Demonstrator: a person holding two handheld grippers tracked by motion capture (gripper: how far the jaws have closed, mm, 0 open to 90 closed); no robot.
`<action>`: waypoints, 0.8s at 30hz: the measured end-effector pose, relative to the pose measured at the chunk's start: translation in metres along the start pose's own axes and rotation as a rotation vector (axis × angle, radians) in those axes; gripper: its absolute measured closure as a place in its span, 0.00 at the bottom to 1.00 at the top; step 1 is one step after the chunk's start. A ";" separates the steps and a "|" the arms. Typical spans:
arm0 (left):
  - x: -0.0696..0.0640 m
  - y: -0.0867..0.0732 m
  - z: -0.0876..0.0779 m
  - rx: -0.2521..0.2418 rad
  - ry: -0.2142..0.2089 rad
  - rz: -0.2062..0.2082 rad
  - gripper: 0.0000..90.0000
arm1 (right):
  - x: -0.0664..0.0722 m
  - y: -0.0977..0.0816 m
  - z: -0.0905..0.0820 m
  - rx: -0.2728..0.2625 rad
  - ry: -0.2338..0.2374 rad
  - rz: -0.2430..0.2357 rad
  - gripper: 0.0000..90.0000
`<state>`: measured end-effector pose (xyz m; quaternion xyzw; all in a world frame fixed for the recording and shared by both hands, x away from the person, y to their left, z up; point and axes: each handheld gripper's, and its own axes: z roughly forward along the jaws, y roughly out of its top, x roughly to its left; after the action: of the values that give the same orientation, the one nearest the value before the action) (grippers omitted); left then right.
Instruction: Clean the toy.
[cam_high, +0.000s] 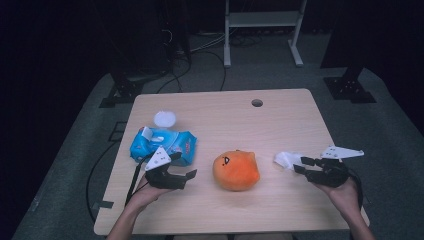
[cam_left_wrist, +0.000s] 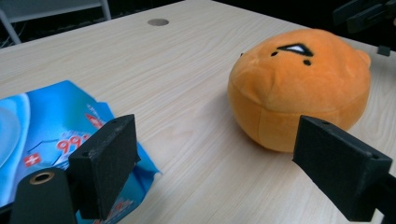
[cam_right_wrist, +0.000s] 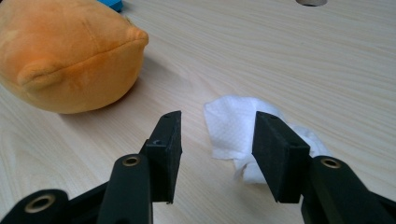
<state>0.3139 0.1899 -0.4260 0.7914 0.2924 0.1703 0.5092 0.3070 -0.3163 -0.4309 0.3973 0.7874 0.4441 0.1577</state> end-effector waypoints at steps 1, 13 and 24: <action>0.001 -0.002 -0.001 0.004 0.005 -0.002 0.14 | 0.001 -0.001 0.001 0.000 0.005 -0.002 0.56; 0.003 -0.013 -0.004 0.025 0.025 -0.005 0.13 | 0.011 -0.003 0.005 0.007 0.015 -0.024 0.52; -0.003 -0.019 -0.005 0.035 0.031 0.005 0.12 | 0.021 -0.009 0.012 0.016 0.030 -0.040 0.47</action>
<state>0.3033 0.1975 -0.4415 0.7980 0.3012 0.1789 0.4903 0.2966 -0.2957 -0.4429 0.3760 0.8010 0.4404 0.1517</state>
